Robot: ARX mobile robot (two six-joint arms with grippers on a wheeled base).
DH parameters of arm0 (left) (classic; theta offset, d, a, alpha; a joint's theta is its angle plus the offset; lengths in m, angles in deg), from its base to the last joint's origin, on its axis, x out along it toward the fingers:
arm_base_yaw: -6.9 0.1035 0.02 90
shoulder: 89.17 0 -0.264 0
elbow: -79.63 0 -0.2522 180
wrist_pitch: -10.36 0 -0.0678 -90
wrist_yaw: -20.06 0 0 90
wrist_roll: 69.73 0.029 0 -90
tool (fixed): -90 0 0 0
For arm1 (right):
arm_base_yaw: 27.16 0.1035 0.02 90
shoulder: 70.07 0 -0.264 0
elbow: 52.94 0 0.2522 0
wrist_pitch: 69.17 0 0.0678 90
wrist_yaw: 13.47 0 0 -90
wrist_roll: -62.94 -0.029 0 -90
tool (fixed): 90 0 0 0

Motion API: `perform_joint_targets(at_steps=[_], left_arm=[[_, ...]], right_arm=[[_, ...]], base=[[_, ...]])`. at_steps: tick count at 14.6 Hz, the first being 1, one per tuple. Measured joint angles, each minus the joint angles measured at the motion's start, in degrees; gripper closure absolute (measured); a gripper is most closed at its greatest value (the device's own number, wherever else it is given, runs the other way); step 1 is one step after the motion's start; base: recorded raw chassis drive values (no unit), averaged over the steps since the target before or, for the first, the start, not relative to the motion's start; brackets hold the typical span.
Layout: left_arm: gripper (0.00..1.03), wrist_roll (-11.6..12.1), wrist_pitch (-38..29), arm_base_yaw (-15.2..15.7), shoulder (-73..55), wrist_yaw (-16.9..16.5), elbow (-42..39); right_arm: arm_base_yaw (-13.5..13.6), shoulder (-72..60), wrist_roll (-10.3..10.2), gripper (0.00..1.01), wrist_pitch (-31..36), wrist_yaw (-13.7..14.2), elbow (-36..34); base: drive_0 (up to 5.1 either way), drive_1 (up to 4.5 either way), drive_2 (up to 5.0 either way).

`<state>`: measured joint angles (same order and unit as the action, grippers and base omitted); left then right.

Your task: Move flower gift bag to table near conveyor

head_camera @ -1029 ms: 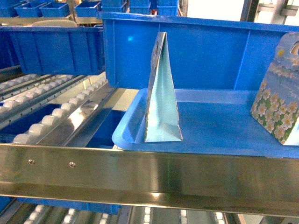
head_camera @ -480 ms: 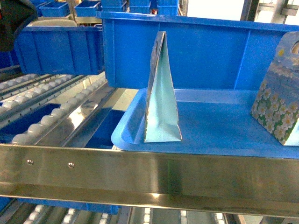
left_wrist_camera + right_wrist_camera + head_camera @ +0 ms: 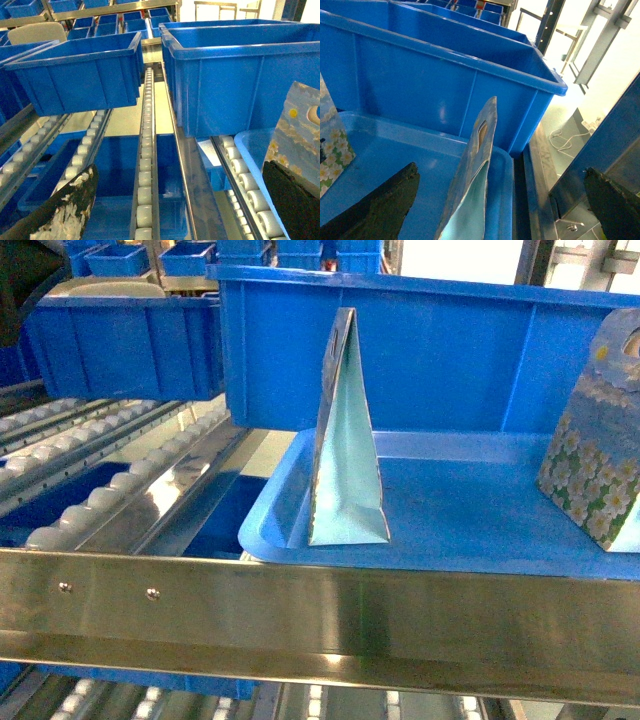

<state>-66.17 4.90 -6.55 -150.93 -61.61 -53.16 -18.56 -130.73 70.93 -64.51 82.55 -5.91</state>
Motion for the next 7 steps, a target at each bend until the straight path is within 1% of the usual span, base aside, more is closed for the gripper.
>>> perform_joint_targets(at_steps=[3,7], left_arm=[[0.05,-0.07,0.98,-0.31,-0.72,-0.07,0.55],[0.05,-0.07,0.79,-1.46,-3.50,0.13,2.60]], right_arm=[[-0.04,-0.46,0.46,0.03,1.70,0.02,0.00],[-0.04,-2.34,2.08,0.03,4.24,0.11,0.90]], base=[[0.0,0.00,0.0],[0.0,0.00,0.0]])
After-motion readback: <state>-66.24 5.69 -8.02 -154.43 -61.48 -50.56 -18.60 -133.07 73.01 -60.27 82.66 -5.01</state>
